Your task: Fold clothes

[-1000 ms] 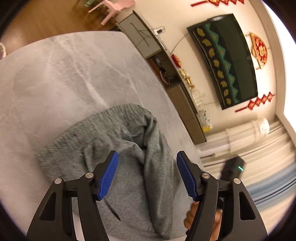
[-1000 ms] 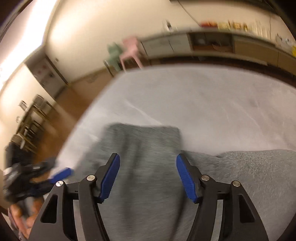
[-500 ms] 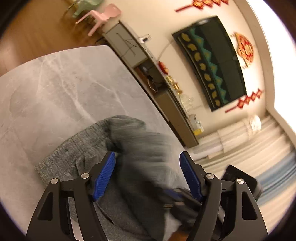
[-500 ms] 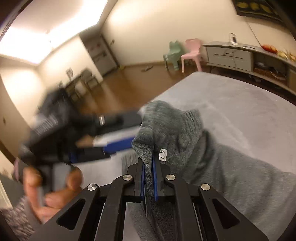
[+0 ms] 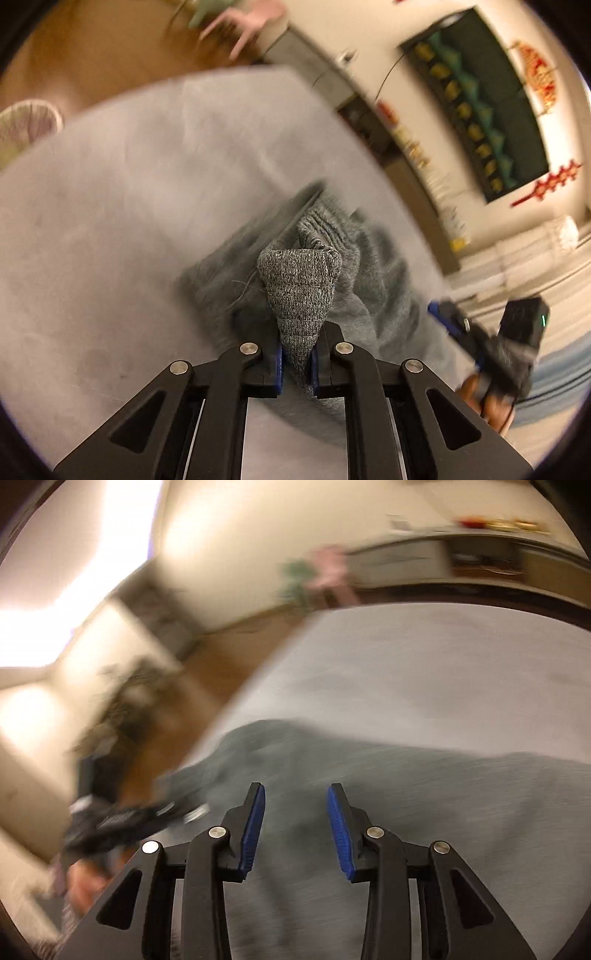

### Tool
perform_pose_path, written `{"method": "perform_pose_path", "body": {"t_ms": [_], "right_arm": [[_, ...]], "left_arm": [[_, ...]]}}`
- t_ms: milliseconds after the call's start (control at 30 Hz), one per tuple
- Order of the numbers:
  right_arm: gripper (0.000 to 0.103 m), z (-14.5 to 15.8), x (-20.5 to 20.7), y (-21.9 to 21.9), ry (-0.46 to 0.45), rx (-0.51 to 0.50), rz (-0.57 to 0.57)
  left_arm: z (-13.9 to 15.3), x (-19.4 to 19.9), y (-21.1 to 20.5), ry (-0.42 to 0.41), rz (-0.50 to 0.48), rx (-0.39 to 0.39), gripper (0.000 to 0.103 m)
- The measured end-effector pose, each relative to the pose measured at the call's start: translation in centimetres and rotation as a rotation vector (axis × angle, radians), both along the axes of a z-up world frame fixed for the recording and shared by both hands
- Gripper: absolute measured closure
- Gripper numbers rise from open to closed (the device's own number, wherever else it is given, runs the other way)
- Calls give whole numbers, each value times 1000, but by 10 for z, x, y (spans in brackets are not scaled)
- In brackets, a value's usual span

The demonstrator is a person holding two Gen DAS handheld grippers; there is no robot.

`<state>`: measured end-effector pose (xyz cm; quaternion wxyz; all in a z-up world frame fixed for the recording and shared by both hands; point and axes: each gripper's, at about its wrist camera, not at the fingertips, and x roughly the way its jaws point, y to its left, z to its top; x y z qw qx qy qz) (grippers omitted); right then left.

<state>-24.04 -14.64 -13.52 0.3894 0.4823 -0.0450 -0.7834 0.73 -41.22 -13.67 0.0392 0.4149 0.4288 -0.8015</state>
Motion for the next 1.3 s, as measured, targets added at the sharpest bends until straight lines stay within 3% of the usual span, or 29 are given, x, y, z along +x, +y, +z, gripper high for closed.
{"method": "perform_pose_path", "body": {"t_ms": [67, 100, 133, 167, 267, 367, 500, 533, 633, 700, 767, 800, 967, 1033, 1100, 1200, 1300], "right_arm": [[67, -26, -25, 4, -22, 191, -70], [75, -37, -32, 9, -23, 266, -86], [92, -41, -37, 17, -7, 315, -102], [100, -43, -40, 25, 7, 355, -121], [103, -32, -39, 33, 30, 414, -148], [92, -8, -32, 13, 53, 468, -116], [46, 51, 1, -58, 171, 367, 44], [43, 64, 10, -80, 194, 339, 99], [43, 76, 24, -144, 226, 336, 215], [43, 62, 24, -178, 219, 414, 263], [59, 44, 19, -186, 189, 498, 290], [66, 44, 15, -191, 173, 494, 294], [66, 44, -1, -211, 92, 466, 315], [63, 59, -4, -193, 61, 405, 321], [61, 81, -11, -150, 79, 319, 261], [56, 117, -24, -44, 110, 235, 96], [56, 125, -31, 79, 112, 260, -86]], "left_arm": [[-11, 0, -4, -38, 11, 31, 92], [-15, 1, -6, -59, 22, 32, 91], [-19, 2, -9, -72, 29, 35, 91], [-22, 4, -10, -79, 32, 44, 90], [-18, 2, -4, -84, 19, 0, 89], [2, 0, 5, -24, -7, -59, 89], [12, -8, 11, 5, -45, -104, 89], [8, -10, 11, -5, -48, -97, 89], [2, -15, 7, -22, -57, -94, 89], [-5, -20, 9, -54, -65, -97, 89], [-15, -20, 5, -85, -65, -73, 86], [-18, -18, 2, -82, -64, -62, 86], [-14, -8, -13, -83, -39, -92, 86], [-1, 7, -17, -55, -21, -114, 80], [20, 23, -20, -20, 22, -203, 70], [43, 32, -21, -20, 107, -374, 69], [56, 7, -8, 26, 33, -412, 69]]}}
